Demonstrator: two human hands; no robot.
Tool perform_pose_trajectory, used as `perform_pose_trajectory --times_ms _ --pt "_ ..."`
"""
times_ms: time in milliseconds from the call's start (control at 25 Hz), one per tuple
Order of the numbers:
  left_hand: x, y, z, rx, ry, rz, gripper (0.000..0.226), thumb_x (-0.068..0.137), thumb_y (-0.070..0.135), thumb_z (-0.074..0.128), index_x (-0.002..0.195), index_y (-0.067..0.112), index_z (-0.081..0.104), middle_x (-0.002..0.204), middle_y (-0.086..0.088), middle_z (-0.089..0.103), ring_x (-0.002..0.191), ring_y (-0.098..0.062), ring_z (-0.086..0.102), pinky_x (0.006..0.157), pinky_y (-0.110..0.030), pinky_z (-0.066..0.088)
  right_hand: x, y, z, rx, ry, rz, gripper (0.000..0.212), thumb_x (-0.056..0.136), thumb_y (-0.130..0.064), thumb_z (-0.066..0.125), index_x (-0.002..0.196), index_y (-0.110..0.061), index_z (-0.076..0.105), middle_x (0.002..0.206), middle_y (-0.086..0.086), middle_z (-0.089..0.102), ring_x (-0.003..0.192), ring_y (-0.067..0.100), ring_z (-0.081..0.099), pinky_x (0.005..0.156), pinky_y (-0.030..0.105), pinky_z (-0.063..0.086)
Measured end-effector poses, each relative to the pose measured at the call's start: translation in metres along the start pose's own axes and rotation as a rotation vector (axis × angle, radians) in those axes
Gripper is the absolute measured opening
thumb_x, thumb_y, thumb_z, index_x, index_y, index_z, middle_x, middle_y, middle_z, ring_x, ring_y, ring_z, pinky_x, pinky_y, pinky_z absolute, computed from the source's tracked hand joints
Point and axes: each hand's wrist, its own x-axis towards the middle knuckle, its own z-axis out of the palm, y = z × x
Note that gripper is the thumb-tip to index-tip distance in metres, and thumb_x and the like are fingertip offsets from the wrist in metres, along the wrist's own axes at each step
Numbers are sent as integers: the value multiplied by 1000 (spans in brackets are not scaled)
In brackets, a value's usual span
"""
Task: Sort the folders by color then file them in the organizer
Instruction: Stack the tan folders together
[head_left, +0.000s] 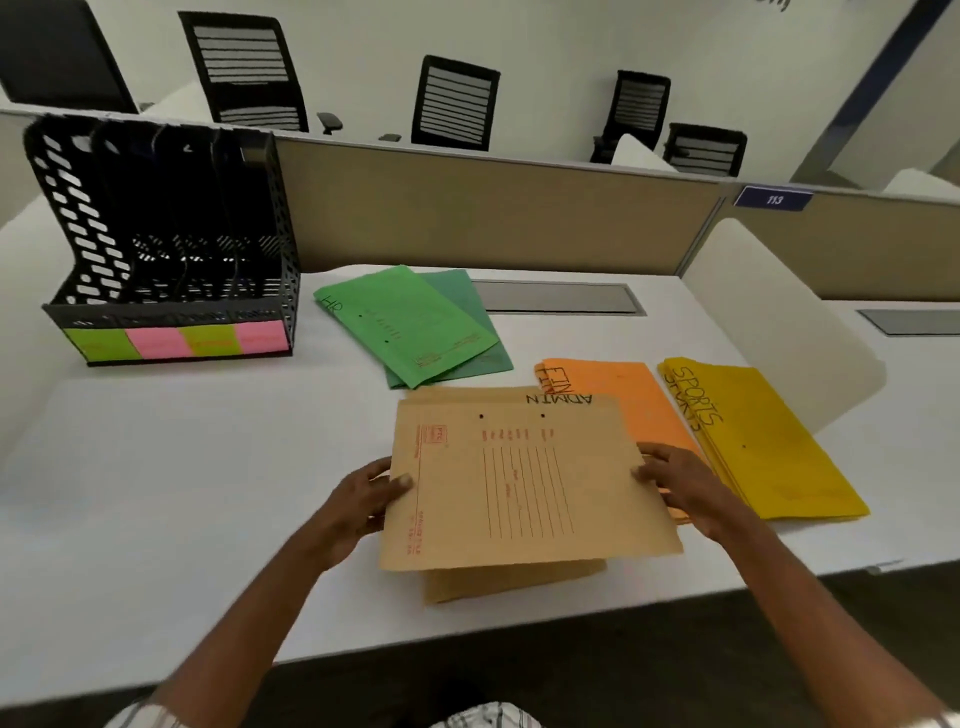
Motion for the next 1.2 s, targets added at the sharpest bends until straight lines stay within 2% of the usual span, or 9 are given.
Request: perform_pose_trajectory --times_ms 160,280,360,480,560,680,840,1000,1200 --pt "-18 -37 15 -339 233 21 63 81 24 78 138 23 52 118 -9 75 101 -28 76 70 -35 62 35 -19 18 38 -1 -46 32 88 -16 72 119 -24 68 116 4 72 99 23 68 71 35 53" --pt "-21 -40 34 -571 369 81 52 88 12 73 134 24 53 121 -8 74 102 -29 75 73 -40 63 49 -22 31 161 23 -65 46 80 -20 82 123 -14 66 105 8 76 90 22 72 71 31 59" --pt "-17 -38 54 -639 398 108 49 92 3 68 133 23 51 123 -7 73 105 -29 74 75 -44 62 50 -16 55 295 42 -41 50 81 -18 81 127 -10 62 105 12 75 92 23 73 76 34 60" --pt "-9 -35 84 -688 431 124 51 91 -1 67 133 22 51 124 -7 72 107 -29 73 76 -45 62 36 -4 110 397 -78 23 43 88 -18 75 128 -13 61 121 7 71 106 20 70 84 34 58" --pt "-5 -35 99 -710 451 142 54 88 0 70 134 21 49 125 -9 71 110 -29 72 79 -47 62 30 3 135 503 -54 48 50 88 -9 75 133 -11 54 130 2 65 113 22 67 89 39 58" --pt "-3 -41 116 -741 423 156 62 81 2 75 134 18 48 128 -12 69 116 -31 69 80 -46 62 31 7 143 618 14 127 45 86 8 69 126 -10 57 123 9 69 111 26 67 88 40 58" --pt "-6 -38 104 -706 475 140 54 85 17 77 133 15 52 126 -14 70 113 -32 70 80 -43 63 38 16 125 584 -58 121 39 87 9 67 110 -23 65 111 4 75 102 21 71 77 32 62" --pt "-18 -27 47 -493 642 36 44 93 36 70 133 21 60 114 -8 71 103 -29 69 73 -42 60 45 28 93 484 -170 113 46 86 6 69 118 -26 61 110 1 77 97 19 74 74 32 62" --pt "-31 -48 46 1 435 -10 47 86 35 78 130 27 67 106 -2 77 104 -24 74 78 -38 64 49 34 73 275 -174 -7 54 89 6 66 131 -27 56 114 4 75 98 23 74 73 36 62"
